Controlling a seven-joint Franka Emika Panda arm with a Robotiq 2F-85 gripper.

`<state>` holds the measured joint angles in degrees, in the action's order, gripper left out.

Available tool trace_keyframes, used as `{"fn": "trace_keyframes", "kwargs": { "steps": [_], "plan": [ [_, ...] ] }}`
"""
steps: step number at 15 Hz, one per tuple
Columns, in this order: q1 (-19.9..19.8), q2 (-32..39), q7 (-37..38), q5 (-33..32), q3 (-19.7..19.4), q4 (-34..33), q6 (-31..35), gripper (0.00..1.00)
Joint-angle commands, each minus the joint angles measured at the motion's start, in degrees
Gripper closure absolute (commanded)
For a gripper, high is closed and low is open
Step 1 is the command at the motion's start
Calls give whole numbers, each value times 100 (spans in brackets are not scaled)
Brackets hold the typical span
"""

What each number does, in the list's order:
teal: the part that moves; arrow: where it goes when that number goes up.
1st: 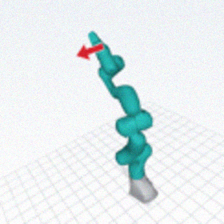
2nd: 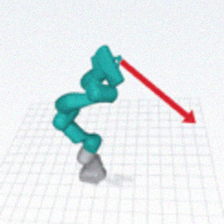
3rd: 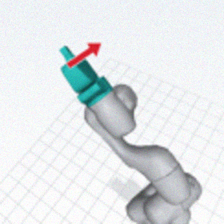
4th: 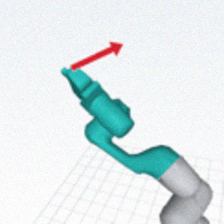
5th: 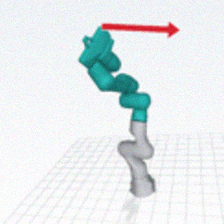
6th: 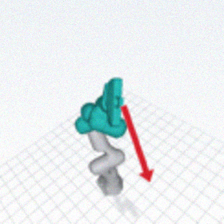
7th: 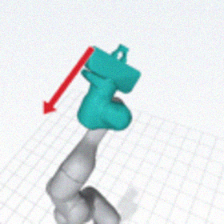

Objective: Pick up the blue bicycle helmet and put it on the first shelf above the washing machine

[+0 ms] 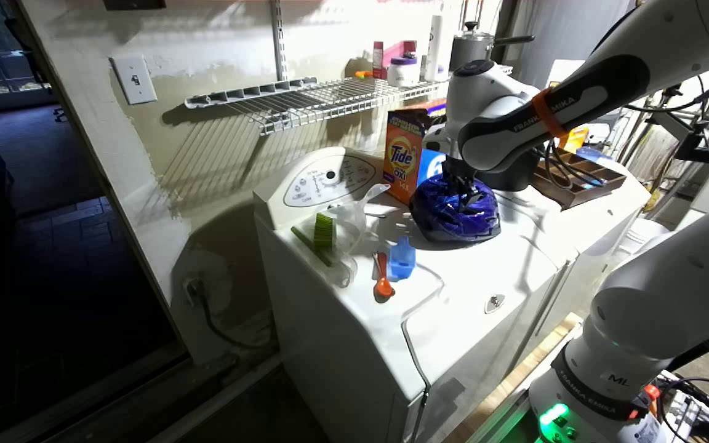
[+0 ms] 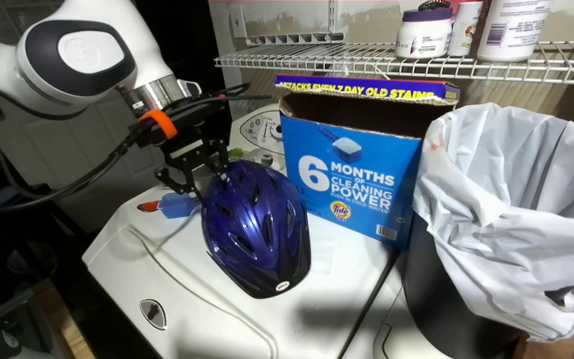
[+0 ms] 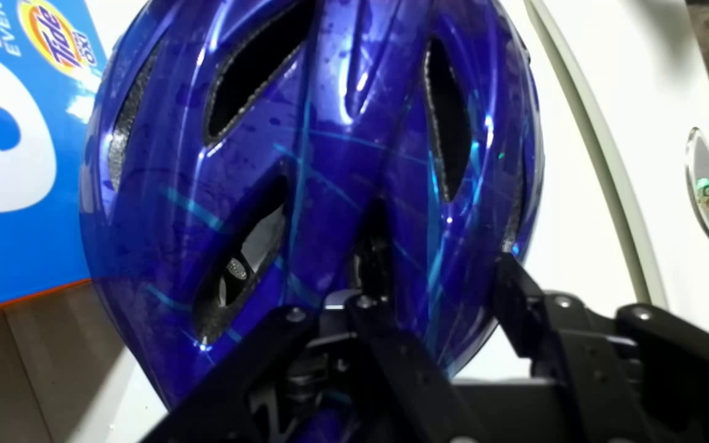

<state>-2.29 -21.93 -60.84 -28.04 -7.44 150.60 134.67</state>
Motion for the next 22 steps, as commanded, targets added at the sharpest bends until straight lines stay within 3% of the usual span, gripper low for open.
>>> {"fn": "trace_keyframes", "kwargs": {
  "steps": [1, 11, 17, 18, 22],
  "plan": [
    [-38, 17, -52, 63, 57, -265, -367, 79],
    [198, -307, -105, 1016, 67, -1097, -2104, 79],
    [336, -465, 175, 1196, 148, -1424, -2052, 79],
    [293, -376, 79, 1074, 92, -1312, -2048, 54],
    [339, -410, 129, 1090, 109, -1367, -2047, 54]
  ]
}}
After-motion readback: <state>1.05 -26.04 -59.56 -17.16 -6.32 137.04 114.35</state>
